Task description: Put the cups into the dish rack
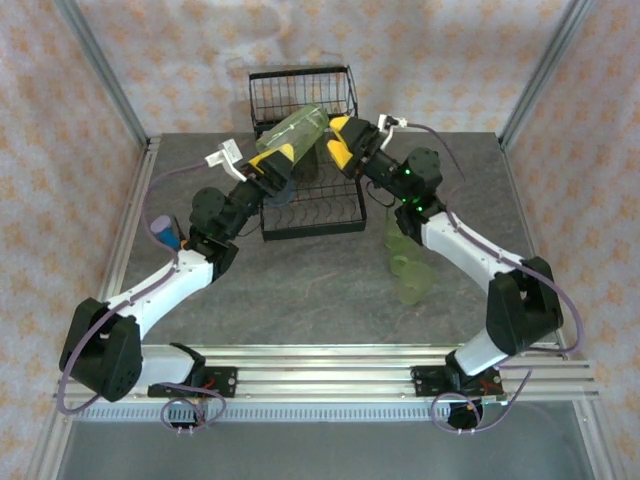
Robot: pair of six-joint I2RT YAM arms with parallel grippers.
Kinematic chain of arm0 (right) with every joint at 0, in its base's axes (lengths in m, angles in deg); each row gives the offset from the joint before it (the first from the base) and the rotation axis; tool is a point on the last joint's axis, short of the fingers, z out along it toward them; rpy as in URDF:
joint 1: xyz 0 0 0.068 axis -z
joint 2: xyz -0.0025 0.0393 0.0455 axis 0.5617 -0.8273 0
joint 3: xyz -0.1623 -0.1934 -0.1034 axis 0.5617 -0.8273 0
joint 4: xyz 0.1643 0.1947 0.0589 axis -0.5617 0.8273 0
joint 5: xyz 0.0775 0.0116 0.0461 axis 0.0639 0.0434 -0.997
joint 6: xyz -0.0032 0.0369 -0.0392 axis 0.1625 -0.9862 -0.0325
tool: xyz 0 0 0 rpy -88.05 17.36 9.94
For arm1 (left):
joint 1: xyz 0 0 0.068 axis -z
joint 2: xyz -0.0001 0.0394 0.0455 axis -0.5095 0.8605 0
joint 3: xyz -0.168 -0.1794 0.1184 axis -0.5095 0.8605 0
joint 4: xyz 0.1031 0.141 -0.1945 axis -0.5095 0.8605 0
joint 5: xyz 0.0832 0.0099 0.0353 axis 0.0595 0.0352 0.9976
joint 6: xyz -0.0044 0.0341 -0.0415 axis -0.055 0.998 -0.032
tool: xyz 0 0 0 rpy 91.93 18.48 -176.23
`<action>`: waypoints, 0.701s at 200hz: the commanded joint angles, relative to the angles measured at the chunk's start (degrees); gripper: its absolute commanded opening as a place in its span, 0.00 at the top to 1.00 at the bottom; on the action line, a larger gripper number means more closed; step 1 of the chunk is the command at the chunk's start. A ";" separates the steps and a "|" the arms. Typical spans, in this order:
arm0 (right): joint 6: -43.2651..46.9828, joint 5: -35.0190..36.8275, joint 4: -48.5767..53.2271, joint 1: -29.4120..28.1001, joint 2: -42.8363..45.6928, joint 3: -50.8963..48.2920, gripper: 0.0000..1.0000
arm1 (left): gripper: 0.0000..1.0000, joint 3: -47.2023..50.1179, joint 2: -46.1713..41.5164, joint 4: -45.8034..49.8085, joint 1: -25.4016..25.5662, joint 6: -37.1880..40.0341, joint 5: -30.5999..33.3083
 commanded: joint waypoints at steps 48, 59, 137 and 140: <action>-6.02 -2.90 -7.31 -1.81 -9.27 9.53 0.01 | 0.27 -1.89 0.03 -8.16 0.01 -2.74 -3.35; -6.37 -2.87 -7.27 -1.92 -10.19 10.58 0.03 | 0.27 -2.07 0.12 -7.69 0.02 -2.71 -3.81; -7.41 -2.20 -7.98 -3.07 -13.05 14.00 0.18 | 0.28 -1.88 0.61 -6.70 0.12 -3.09 -4.70; -7.40 -2.12 -7.91 -3.07 -13.03 14.06 0.19 | 0.28 -1.82 0.64 -6.65 0.13 -3.09 -4.71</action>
